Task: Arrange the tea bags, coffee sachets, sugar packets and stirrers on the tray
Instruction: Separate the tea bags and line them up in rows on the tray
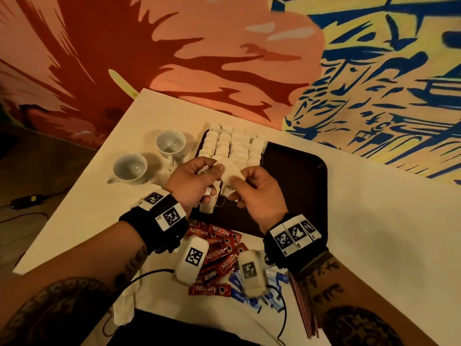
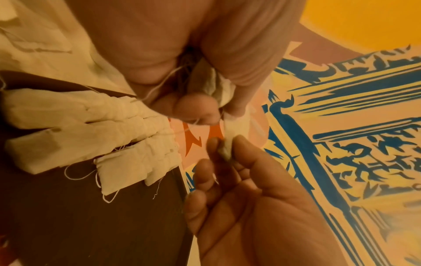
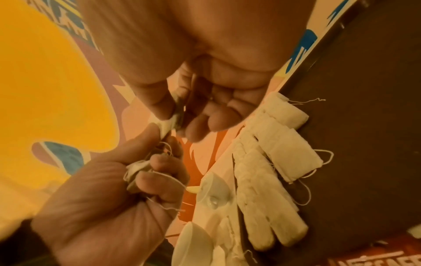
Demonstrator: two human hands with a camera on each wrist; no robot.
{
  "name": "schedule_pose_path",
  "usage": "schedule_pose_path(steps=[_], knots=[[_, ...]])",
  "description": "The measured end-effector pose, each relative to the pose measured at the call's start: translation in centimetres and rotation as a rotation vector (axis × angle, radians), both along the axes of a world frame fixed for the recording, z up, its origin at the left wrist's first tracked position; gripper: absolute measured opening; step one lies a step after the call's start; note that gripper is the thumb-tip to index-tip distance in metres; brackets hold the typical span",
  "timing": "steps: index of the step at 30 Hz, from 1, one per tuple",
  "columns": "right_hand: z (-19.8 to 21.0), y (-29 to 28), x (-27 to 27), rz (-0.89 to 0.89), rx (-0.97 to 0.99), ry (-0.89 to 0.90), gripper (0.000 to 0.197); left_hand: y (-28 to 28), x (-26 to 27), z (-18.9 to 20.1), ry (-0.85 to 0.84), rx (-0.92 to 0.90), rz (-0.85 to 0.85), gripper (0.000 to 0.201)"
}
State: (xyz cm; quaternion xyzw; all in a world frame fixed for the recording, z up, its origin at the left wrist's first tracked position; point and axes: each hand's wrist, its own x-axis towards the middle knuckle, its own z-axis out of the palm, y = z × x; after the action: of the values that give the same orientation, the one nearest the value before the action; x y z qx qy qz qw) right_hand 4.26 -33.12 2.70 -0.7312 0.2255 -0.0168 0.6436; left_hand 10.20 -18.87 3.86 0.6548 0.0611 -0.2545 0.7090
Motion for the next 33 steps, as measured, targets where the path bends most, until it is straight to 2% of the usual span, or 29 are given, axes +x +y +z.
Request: schedule_pose_path(steps=[3, 6, 9, 14, 20, 23, 26, 30, 33], knots=[[-1.0, -0.4, -0.6, 0.12, -0.068, 0.061, 0.017, -0.8, -0.2, -0.6, -0.009, 0.044, -0.001, 0.012], [-1.7, -0.9, -1.2, 0.12, -0.15, 0.03, 0.013, -1.0, -0.3, -1.6, -0.034, 0.137, -0.072, 0.009], [-2.4, -1.4, -1.5, 0.103, -0.104, -0.009, 0.008, -1.1, -0.3, -2.6, -0.056, 0.18, -0.147, 0.004], [-3.2, -2.3, -1.0, 0.0, -0.07, -0.011, 0.006, -1.5, -0.3, -3.4, -0.09, 0.228, -0.212, 0.013], [-3.3, -3.6, 0.1, 0.098, -0.087, -0.006, 0.014, -2.0, 0.3, -4.1, -0.111, 0.333, -0.275, 0.009], [-4.0, -5.6, 1.7, 0.094, -0.225, 0.038, 0.015, -1.9, 1.0, -4.6, -0.042, 0.287, -0.213, 0.007], [-5.8, -8.6, 3.8, 0.072, -0.38, 0.202, 0.003, -1.3, 2.1, -5.2, 0.11, 0.195, -0.064, 0.01], [-8.1, -11.1, 5.7, 0.258, -0.536, 0.396, 0.008, -0.2, 3.1, -5.6, 0.284, 0.04, 0.072, 0.008], [-8.9, -11.3, 6.7, 0.374, -0.638, 0.485, 0.008, 0.2, 3.4, -5.8, 0.302, -0.018, 0.094, 0.004]])
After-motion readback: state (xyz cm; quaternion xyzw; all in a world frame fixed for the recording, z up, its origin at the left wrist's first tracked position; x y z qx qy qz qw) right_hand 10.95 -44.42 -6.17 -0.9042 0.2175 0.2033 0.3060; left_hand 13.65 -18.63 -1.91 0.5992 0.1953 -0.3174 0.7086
